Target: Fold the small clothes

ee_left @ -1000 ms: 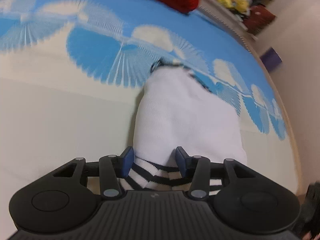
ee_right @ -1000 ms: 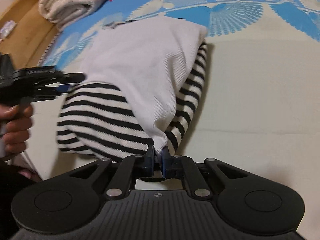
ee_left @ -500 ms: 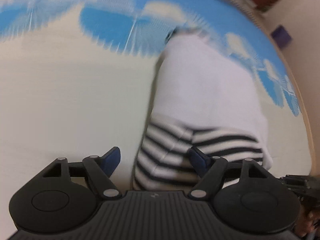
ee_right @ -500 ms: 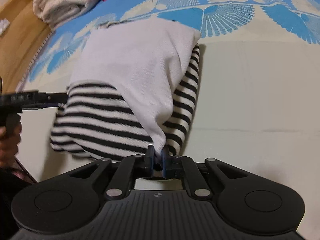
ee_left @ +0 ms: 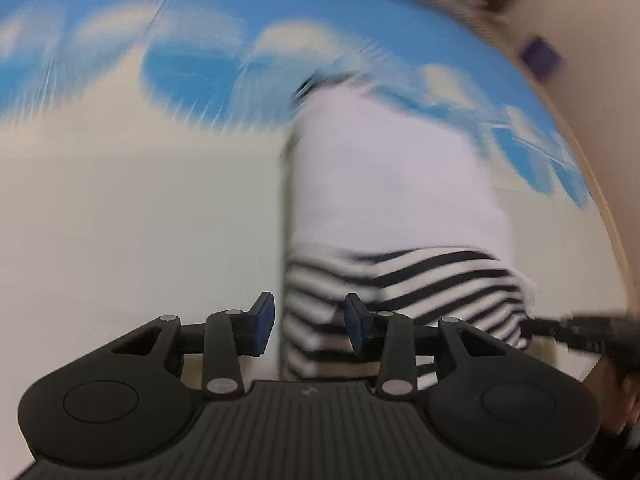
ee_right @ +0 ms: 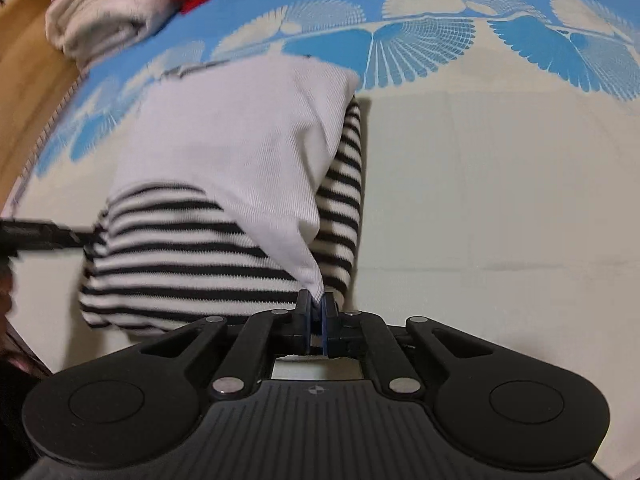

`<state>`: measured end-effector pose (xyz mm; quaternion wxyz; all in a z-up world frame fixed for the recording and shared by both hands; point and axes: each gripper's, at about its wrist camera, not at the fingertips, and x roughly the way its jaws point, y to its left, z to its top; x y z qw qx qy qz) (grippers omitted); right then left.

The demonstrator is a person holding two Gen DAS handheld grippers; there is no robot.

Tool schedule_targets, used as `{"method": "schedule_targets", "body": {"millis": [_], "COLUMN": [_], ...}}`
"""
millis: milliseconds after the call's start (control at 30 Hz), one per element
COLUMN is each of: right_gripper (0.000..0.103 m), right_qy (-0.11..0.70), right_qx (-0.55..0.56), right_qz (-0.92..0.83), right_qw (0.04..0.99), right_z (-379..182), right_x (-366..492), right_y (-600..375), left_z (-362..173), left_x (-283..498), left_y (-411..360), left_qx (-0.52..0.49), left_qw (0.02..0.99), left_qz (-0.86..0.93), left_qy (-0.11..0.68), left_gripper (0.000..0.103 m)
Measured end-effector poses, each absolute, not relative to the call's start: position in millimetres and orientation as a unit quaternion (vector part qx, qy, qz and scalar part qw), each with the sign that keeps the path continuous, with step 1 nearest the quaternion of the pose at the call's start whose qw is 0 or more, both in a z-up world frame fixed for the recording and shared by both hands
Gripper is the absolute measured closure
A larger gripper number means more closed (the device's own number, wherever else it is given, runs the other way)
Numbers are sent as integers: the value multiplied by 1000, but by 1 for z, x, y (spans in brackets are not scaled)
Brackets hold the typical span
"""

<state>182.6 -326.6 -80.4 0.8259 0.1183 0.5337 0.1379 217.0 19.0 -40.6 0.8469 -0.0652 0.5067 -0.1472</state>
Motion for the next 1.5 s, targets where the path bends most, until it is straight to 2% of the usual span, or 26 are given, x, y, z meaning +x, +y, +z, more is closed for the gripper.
{"method": "schedule_targets", "body": {"millis": [67,167,200,267,300,333,367,400,433,467,500,533,567,700,767,867,1067,1133,1500], "right_gripper": [99,99,98,98,97,97,96,92,79,57,47,31,27,22,16,16,15,13,12], "right_qy": [534,551,559,565,557,539,512,486,457,428,406,388,374,322,301,287,300,302,346], "right_qx": [118,101,85,59,54,48,39,29,19,13,14,18,25,45,47,50,57,50,25], "right_qz": [138,128,118,91,84,80,79,78,77,73,67,59,56,51,43,25,19,23,25], "right_qw": [825,818,816,818,824,837,855,870,886,901,911,920,926,944,951,956,952,952,938], "right_z": [-80,-87,-90,-91,-87,-77,-64,-53,-40,-26,-16,-7,1,24,31,35,32,32,14], "right_x": [183,183,182,175,171,166,158,150,140,129,118,106,94,50,28,2,-21,-21,-4], "right_y": [-328,-325,-323,-321,-322,-322,-322,-322,-321,-321,-322,-322,-321,-313,-306,-295,-274,-267,-253], "left_z": [-36,-68,-69,-55,-48,-40,-28,-17,-6,6,14,21,26,37,39,40,37,30,12], "left_x": [208,206,203,194,188,179,167,154,142,127,118,106,94,48,32,15,-2,-6,11], "left_y": [5,-15,-17,-17,-16,-15,-13,-11,-11,-10,-15,-17,-20,-33,-38,-41,-35,-38,-55], "left_qx": [-38,58,80,90,91,93,92,89,85,82,80,77,73,80,76,60,-20,-15,-2], "left_qw": [850,822,824,838,848,860,875,889,901,913,919,925,932,951,952,953,933,929,923], "left_qz": [-199,-198,-193,-177,-165,-150,-135,-126,-120,-114,-112,-112,-108,-90,-81,-63,-17,-9,-24], "left_qy": [486,530,526,508,496,479,455,431,409,383,370,355,338,285,285,289,358,369,383], "left_gripper": [61,62,65,63,57,42,32,16,9,8,6,3,3,3,3,3,3,0,0]}}
